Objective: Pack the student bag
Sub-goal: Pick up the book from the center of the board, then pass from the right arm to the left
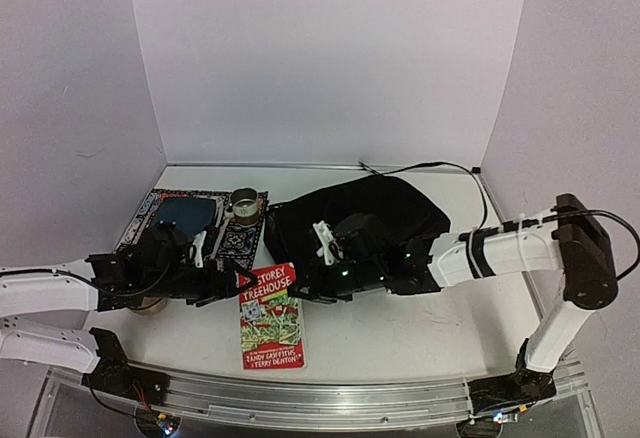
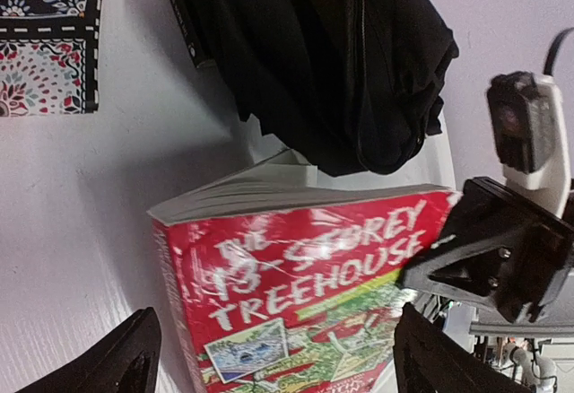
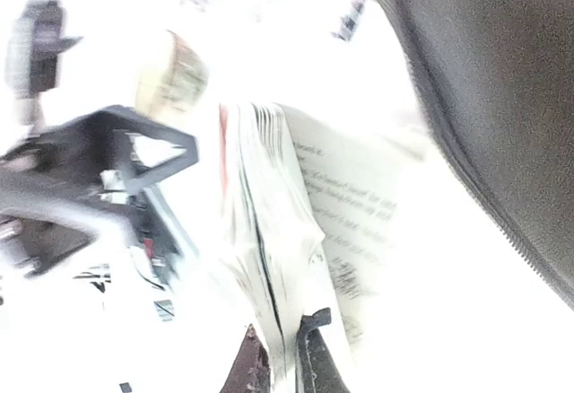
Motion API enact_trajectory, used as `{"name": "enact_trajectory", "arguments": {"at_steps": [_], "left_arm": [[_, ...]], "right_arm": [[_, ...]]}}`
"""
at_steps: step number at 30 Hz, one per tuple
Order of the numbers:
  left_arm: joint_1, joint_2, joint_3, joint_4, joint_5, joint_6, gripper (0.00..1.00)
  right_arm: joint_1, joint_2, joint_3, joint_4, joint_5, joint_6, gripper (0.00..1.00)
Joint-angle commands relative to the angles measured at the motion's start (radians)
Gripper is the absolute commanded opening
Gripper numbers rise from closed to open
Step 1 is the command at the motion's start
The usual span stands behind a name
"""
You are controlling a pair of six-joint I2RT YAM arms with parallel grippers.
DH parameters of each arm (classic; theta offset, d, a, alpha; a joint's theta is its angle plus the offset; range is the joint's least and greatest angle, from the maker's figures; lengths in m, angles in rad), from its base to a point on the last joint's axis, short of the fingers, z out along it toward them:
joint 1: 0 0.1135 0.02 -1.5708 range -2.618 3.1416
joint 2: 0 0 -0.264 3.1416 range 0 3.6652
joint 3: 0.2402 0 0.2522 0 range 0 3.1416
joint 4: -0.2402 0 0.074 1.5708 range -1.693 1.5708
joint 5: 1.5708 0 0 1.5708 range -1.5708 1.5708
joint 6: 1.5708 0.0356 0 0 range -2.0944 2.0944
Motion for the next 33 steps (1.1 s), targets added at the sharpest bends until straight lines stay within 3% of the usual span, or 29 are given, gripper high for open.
{"name": "enact_trajectory", "arguments": {"at_steps": [1,6,13,24,33], "left_arm": [[0.005,-0.077,-0.027,0.076,-0.097,-0.017,0.94],[0.004,-0.141,-0.103,0.269,-0.055,-0.033,0.95],[0.004,-0.149,-0.110,0.384,0.026,0.011,0.94],[0.004,-0.049,-0.096,0.604,0.139,0.018,0.89],[0.003,0.017,-0.067,0.810,0.258,0.007,0.71]], "right_arm": [[0.005,-0.134,-0.005,0.131,0.048,-0.055,0.00],[0.004,-0.207,-0.043,0.203,0.101,-0.069,0.00],[-0.002,-0.296,-0.105,0.331,0.157,-0.076,0.00],[-0.018,-0.408,-0.136,0.468,0.211,-0.120,0.00],[-0.033,-0.412,-0.124,0.518,0.227,-0.125,0.00]]}}
